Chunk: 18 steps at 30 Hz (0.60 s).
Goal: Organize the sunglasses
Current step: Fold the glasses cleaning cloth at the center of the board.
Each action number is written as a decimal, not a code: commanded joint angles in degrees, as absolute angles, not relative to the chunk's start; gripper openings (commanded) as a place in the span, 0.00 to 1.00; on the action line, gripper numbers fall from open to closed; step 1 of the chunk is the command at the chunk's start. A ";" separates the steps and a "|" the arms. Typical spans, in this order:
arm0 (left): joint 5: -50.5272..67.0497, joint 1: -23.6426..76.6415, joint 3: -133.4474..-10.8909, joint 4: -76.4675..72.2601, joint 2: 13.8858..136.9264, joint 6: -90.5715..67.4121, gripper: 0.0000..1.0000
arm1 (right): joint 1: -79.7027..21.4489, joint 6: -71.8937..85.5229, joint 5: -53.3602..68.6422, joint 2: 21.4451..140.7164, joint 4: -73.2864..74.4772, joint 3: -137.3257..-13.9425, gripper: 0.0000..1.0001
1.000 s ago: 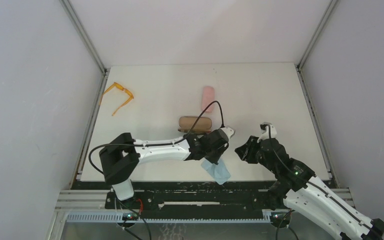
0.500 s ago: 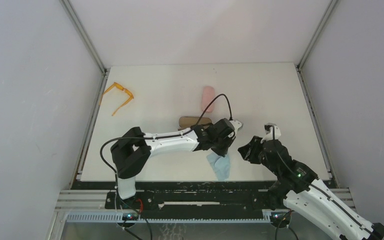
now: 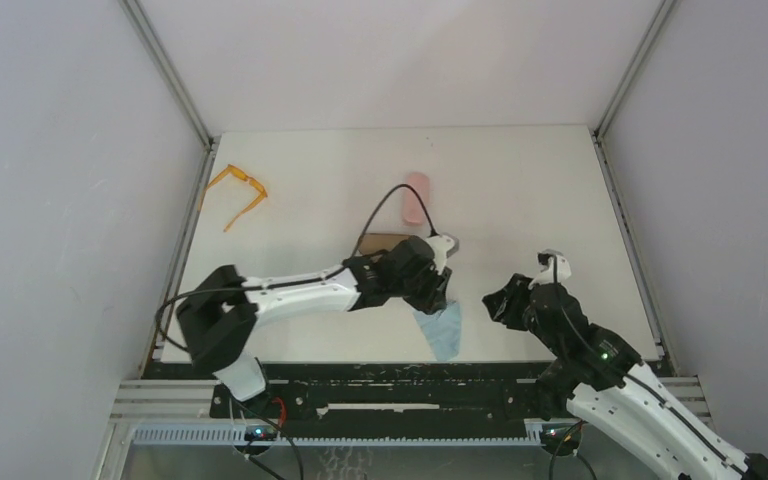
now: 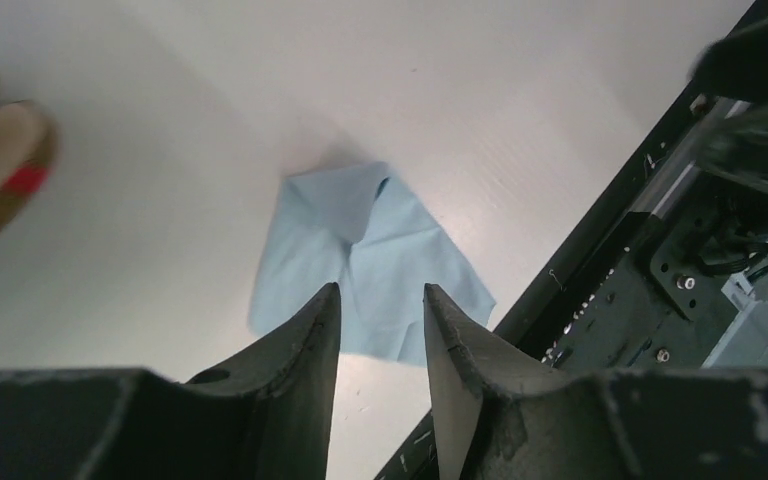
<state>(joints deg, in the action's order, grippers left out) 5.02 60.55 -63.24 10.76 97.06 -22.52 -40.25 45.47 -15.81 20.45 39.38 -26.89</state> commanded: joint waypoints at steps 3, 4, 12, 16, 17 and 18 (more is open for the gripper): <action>-2.77 57.44 -50.58 4.30 79.75 -28.30 0.43 | -40.36 37.97 -11.07 32.26 34.36 -30.50 0.52; -3.57 57.01 -48.69 4.24 78.37 -28.88 0.44 | -40.49 36.40 -9.93 34.09 33.27 -31.00 0.54; -7.33 55.17 -37.02 3.17 70.21 -33.58 0.44 | -43.84 19.39 -5.49 51.42 28.91 -38.47 0.59; -11.09 54.53 -32.44 4.24 63.25 -36.21 0.43 | -46.14 9.75 -4.57 59.89 29.79 -43.43 0.59; -12.15 54.38 -31.23 4.79 61.18 -36.86 0.44 | -46.80 7.92 -4.24 62.10 30.37 -44.83 0.60; -13.18 54.14 -30.23 5.21 59.22 -37.38 0.44 | -47.63 6.56 -4.30 64.24 31.32 -46.25 0.61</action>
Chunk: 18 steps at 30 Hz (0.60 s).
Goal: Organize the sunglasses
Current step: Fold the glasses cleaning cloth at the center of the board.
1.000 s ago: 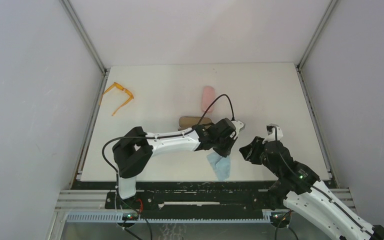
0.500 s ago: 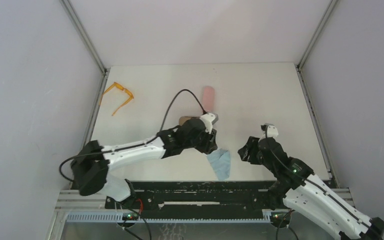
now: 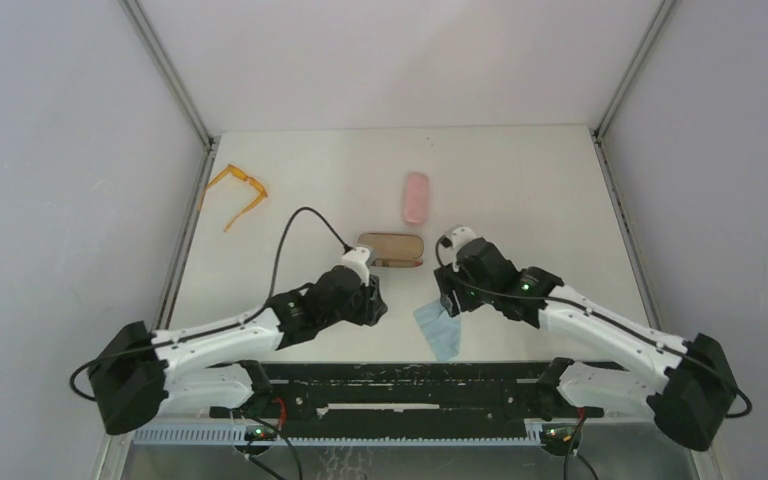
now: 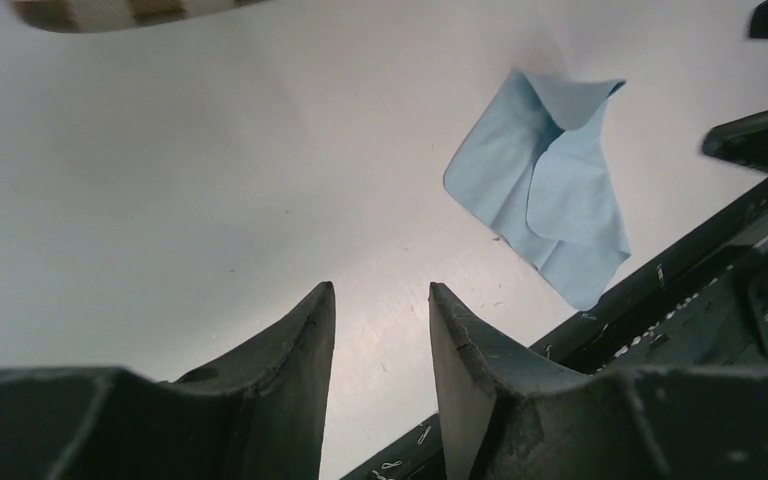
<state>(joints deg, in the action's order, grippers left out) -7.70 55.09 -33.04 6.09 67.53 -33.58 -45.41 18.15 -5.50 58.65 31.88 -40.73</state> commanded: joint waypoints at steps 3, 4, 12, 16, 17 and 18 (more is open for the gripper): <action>-14.82 53.31 -27.23 6.22 53.36 -38.16 0.46 | -50.94 2.74 -6.73 71.60 34.61 -50.45 0.63; -15.07 53.01 -26.43 6.58 51.72 -38.16 0.47 | -51.94 1.76 -8.32 73.81 35.63 -51.58 0.64; -14.36 51.39 -24.30 8.08 46.98 -38.17 0.48 | -55.42 -4.67 -17.66 87.37 40.27 -58.18 0.64; -13.61 51.09 -23.74 7.53 46.91 -38.20 0.48 | -55.54 -6.24 -19.08 91.21 41.42 -60.09 0.62; -13.40 50.95 -23.66 7.43 46.87 -38.20 0.48 | -55.61 -6.46 -19.22 91.99 41.65 -60.44 0.62; -13.12 50.90 -23.55 7.39 46.93 -38.17 0.48 | -55.70 -6.69 -19.34 92.79 42.00 -60.77 0.62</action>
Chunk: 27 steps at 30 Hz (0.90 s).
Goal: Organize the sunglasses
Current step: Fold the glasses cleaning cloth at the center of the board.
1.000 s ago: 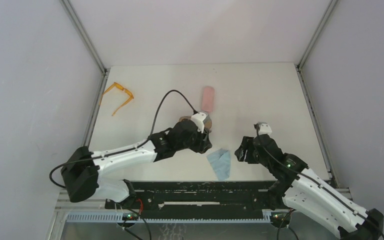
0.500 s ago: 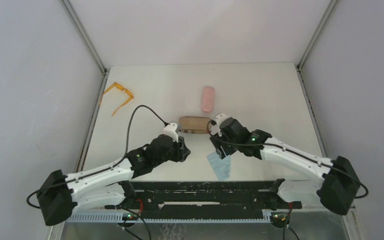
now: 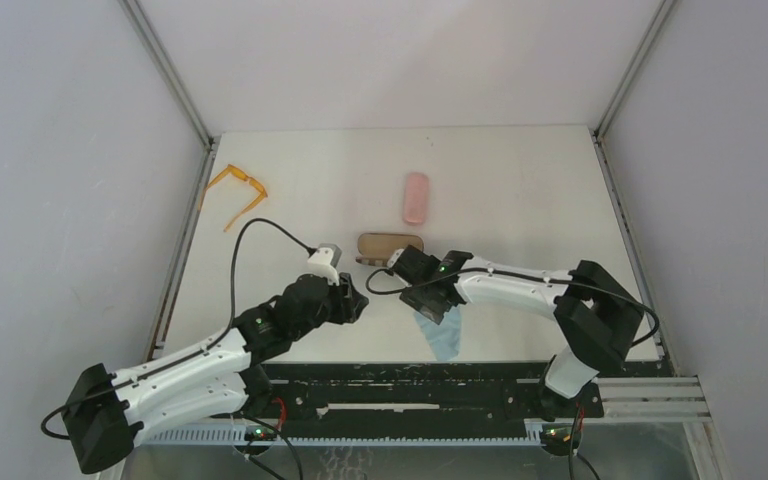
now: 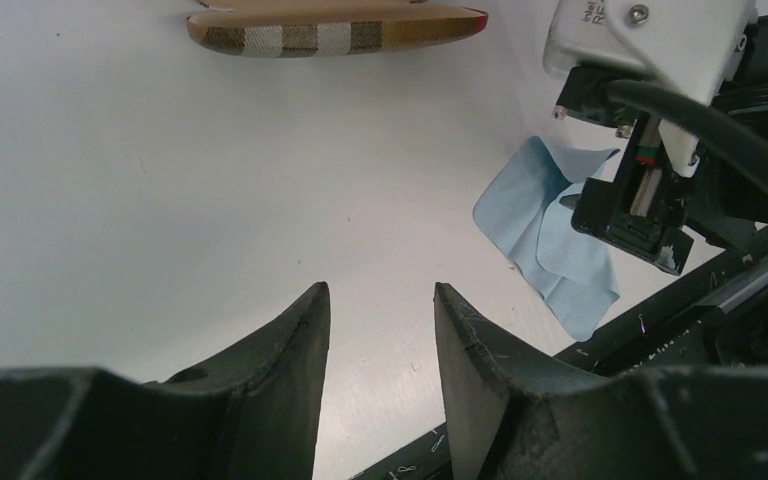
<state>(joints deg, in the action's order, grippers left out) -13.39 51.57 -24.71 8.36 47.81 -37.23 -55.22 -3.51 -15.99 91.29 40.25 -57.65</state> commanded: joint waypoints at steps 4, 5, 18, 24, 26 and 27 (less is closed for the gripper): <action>-12.21 50.22 -23.40 7.34 46.90 -37.67 0.48 | -55.71 -6.82 -21.36 95.47 42.41 -61.49 0.56; -11.97 50.07 -23.41 7.31 46.89 -37.48 0.48 | -55.76 -6.71 -21.84 95.81 42.49 -61.65 0.54; -10.13 48.96 -23.04 5.64 47.99 -37.25 0.47 | -55.64 -6.77 -22.16 96.13 40.86 -61.87 0.25; -9.44 48.78 -23.19 5.00 48.77 -36.99 0.47 | -55.11 -6.03 -20.48 95.72 40.76 -61.86 0.01; -8.87 48.69 -23.28 4.57 49.18 -36.70 0.47 | -54.86 -5.80 -19.77 95.35 40.93 -61.80 0.00; -8.55 48.61 -23.29 4.17 49.53 -36.62 0.47 | -54.70 -5.79 -19.32 95.25 40.94 -61.79 0.00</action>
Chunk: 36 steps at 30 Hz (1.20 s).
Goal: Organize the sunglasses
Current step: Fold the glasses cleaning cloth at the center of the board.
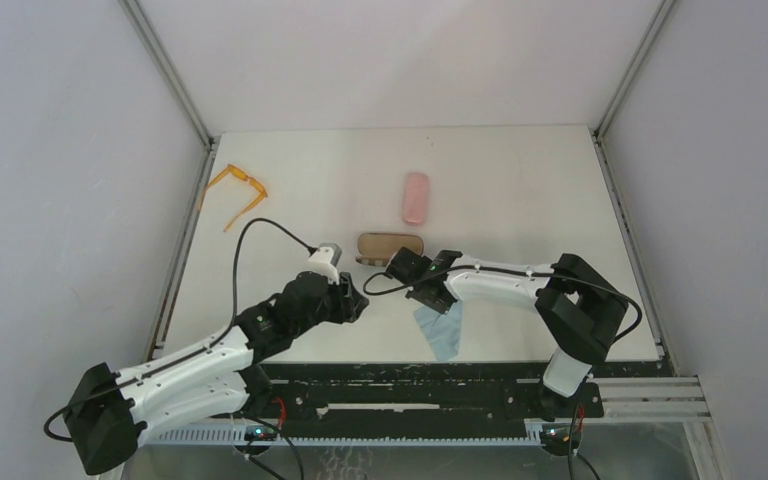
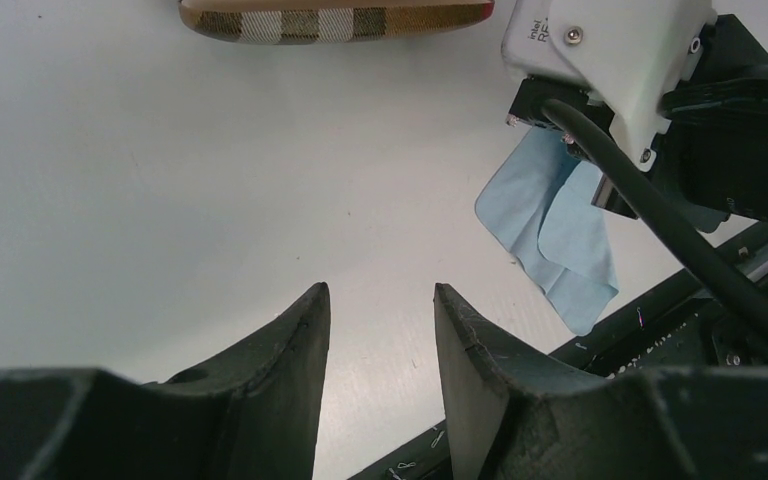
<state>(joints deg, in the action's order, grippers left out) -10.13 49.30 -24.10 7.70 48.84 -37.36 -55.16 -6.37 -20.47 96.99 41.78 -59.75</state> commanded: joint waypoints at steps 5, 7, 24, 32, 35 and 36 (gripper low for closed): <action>-6.22 48.43 -23.64 0.86 52.45 -35.99 0.49 | -52.92 -4.38 -17.84 92.37 39.89 -60.71 0.00; -5.83 48.35 -24.84 0.11 54.67 -35.46 0.49 | -51.47 -3.38 -16.77 90.71 38.70 -59.76 0.00; 0.02 49.24 -40.04 -1.14 76.10 -33.14 0.46 | -39.49 2.33 -13.13 89.38 33.95 -56.52 0.00; -0.52 51.53 -47.67 1.35 84.65 -33.12 0.44 | -36.67 4.88 -7.27 90.63 32.31 -55.53 0.00; -1.32 52.41 -49.48 1.52 87.14 -33.92 0.43 | -35.30 6.95 -4.47 90.89 31.47 -54.80 0.00; -1.49 52.73 -50.17 1.65 87.86 -34.00 0.42 | -34.66 7.69 -2.83 90.88 31.07 -54.42 0.00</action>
